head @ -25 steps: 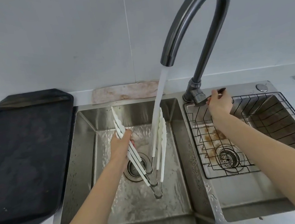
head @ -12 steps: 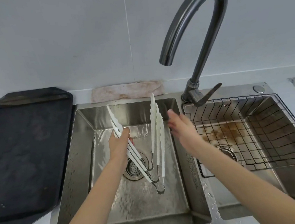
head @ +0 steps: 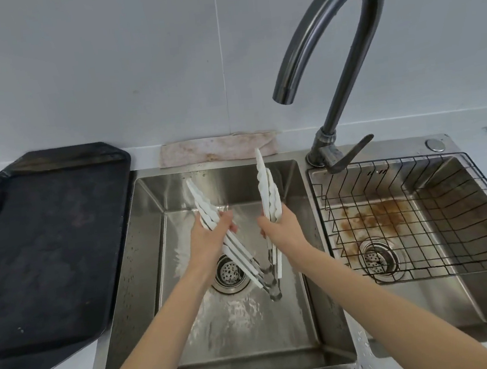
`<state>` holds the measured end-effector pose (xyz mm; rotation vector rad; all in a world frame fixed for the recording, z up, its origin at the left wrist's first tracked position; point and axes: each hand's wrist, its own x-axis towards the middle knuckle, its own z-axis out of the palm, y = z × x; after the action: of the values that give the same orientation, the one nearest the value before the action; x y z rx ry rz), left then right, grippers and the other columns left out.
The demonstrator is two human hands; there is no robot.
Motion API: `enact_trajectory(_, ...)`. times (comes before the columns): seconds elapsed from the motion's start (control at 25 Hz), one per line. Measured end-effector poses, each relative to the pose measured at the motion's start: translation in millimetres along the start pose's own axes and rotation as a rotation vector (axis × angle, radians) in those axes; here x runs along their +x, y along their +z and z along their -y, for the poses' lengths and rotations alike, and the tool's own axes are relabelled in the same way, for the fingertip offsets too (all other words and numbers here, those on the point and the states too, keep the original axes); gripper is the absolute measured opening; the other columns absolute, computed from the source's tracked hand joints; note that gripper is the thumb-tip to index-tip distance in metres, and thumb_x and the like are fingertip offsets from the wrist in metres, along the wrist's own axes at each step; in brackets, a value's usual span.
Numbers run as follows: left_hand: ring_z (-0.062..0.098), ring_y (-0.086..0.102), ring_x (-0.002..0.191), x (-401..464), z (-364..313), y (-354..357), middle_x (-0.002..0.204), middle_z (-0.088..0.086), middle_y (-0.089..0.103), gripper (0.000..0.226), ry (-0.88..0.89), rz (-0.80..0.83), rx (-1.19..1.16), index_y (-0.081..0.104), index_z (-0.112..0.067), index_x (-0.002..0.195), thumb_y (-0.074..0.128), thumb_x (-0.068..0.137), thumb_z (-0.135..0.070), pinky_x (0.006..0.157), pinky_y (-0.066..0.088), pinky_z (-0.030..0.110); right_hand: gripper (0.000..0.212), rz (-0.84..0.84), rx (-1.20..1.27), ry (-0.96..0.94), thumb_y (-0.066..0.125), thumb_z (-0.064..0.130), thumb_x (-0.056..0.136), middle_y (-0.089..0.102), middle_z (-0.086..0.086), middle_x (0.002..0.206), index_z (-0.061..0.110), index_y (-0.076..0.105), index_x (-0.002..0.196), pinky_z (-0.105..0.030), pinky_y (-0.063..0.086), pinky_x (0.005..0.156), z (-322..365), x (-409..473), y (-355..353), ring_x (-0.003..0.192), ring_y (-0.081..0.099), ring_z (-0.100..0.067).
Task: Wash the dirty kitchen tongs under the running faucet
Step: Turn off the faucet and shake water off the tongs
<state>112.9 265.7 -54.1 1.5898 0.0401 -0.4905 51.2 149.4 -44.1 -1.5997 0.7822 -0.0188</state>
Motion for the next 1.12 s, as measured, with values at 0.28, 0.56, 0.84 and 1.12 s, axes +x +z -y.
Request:
enact_trajectory(0.28, -0.005, 0.054, 0.050, -9, 17, 5, 0.063, 0.000, 0.058, 0.008, 0.132, -0.066, 0.152, 0.054, -0.012, 0.083, 0.060, 0.087, -0.016, 0.054, 0.043, 0.003, 0.014, -0.008, -0.028, 0.009, 0.051, 0.008, 0.090, 0.049, 0.001, 0.073, 0.017, 0.048, 0.100, -0.010, 0.039, 0.049, -18, -10, 0, 0.068, 0.048, -0.012)
enact_trajectory(0.56, 0.015, 0.059, 0.076, -6, 3, -10, 0.082, 0.001, 0.060, 0.039, 0.084, -0.084, -0.010, 0.040, -0.012, 0.111, 0.066, 0.083, -0.017, 0.083, 0.047, 0.031, 0.029, 0.018, -0.369, -0.001, 0.051, 0.028, 0.091, 0.047, 0.003, 0.059, 0.022, 0.042, 0.063, -0.029, 0.048, 0.059, -2, -4, 1, 0.051, 0.046, -0.010)
enact_trajectory(0.84, 0.017, 0.065, 0.087, -13, -3, -39, 0.094, 0.005, 0.063, 0.049, 0.127, -0.032, 0.118, 0.045, -0.002, 0.121, 0.068, 0.081, -0.019, 0.077, 0.050, 0.019, 0.025, -0.016, -0.313, -0.090, 0.051, 0.025, 0.088, 0.051, 0.002, 0.061, 0.019, 0.047, 0.064, -0.024, 0.045, 0.057, 37, -7, 27, 0.054, 0.051, -0.014)
enact_trajectory(1.12, 0.022, 0.061, 0.086, 3, -36, -113, 0.089, 0.004, 0.063, 0.027, 0.162, -0.050, 0.180, 0.049, -0.018, 0.101, 0.067, 0.082, -0.026, 0.084, 0.052, 0.034, 0.022, 0.109, -0.200, -0.028, 0.051, 0.029, 0.086, 0.062, -0.009, 0.086, 0.008, 0.058, 0.088, -0.027, 0.051, 0.063, 67, 0, 91, 0.055, 0.056, -0.016)
